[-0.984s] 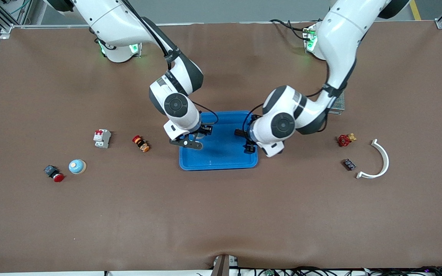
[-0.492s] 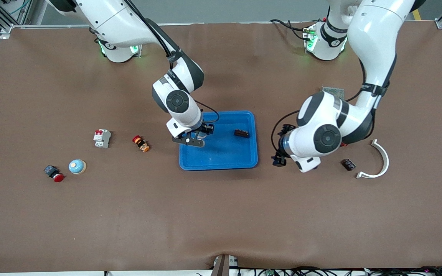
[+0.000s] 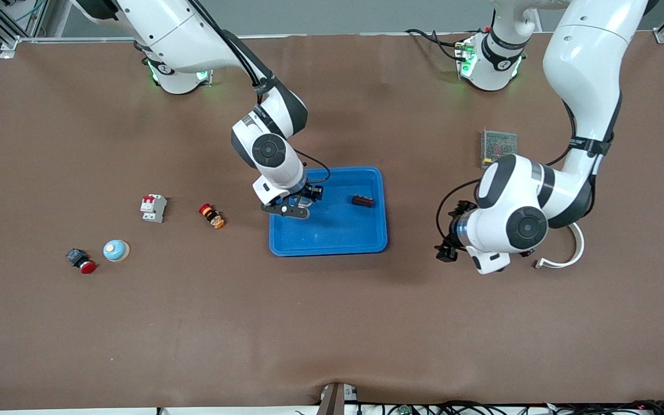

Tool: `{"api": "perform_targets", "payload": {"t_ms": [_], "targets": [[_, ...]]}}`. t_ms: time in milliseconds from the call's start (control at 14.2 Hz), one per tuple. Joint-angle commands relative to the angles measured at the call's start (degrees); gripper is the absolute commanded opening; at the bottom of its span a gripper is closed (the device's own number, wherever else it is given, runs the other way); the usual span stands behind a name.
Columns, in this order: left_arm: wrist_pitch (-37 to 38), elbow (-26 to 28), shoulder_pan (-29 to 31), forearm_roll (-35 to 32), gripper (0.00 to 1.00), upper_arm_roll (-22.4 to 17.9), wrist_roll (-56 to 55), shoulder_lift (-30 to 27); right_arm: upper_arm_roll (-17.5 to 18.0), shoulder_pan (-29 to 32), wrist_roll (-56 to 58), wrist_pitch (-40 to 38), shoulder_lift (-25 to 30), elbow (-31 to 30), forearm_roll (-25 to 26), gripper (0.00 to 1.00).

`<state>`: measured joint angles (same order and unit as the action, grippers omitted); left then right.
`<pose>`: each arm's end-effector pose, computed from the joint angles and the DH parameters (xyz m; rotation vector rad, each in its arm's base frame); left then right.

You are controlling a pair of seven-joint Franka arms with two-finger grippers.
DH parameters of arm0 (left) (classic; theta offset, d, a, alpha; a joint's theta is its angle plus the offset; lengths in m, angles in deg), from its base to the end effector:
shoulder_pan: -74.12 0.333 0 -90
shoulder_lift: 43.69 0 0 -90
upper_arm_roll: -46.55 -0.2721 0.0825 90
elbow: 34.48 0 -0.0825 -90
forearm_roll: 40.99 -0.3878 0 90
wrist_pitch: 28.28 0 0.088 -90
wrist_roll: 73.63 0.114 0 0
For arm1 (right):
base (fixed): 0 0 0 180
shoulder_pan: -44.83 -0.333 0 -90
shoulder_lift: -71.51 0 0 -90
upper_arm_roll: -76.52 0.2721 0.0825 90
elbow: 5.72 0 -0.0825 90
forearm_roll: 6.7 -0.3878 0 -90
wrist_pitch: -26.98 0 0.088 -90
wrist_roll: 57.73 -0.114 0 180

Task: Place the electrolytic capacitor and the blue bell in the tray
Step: 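Move the left gripper to the second capacitor while the right gripper reaches the bell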

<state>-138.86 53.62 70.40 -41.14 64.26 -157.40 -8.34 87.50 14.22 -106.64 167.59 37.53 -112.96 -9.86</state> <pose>0.6183 -0.2206 0.2477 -2.5969 -1.6339 0.4040 0.4612 0.4089 0.1533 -3.0239 0.3072 0.1554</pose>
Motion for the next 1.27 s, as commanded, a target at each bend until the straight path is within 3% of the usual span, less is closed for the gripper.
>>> {"api": "perform_targets", "payload": {"t_ms": [0, 633, 703, 844, 914, 1055, 1195], "targets": [[0.98, -0.64, 2.75, -2.66, 1.00, 0.40, 5.62, 0.42, -0.53, -1.29, -0.92, 2.12, -0.56, -1.04, 0.34, 0.49], [1.07, 0.68, 9.52, -5.57, 1.00, -1.10, 19.25, 3.06, -0.79, -2.35, -1.01, 4.41, -1.79, -1.22, 0.43, 0.51], [1.07, 0.68, 9.70, -6.44, 1.00, -1.27, 21.00, 3.23, -0.88, -2.35, -1.01, 4.41, -1.79, -1.22, 0.43, 0.54], [1.07, 1.55, 9.70, -10.99, 1.00, -2.23, 23.90, 3.32, -0.88, -2.35, -1.01, 4.32, -1.79, -1.22, 0.52, 0.71], [1.07, 1.82, 10.05, -11.80, 1.00, -2.33, 25.66, 3.49, -0.88, -2.35, -1.01, 4.32, -1.79, -1.22, 0.52, 0.98], [0.63, 1.64, 12.15, -11.98, 0.98, -2.42, 29.96, 3.93, -0.88, -2.35, -0.93, 4.15, -1.71, -1.22, 0.60, 1.00], [-0.16, 1.47, 13.30, -11.98, 0.90, -2.42, 32.87, 4.64, -0.88, -2.26, -0.84, 3.54, -1.01, -0.96, 0.61, 1.00]]}}
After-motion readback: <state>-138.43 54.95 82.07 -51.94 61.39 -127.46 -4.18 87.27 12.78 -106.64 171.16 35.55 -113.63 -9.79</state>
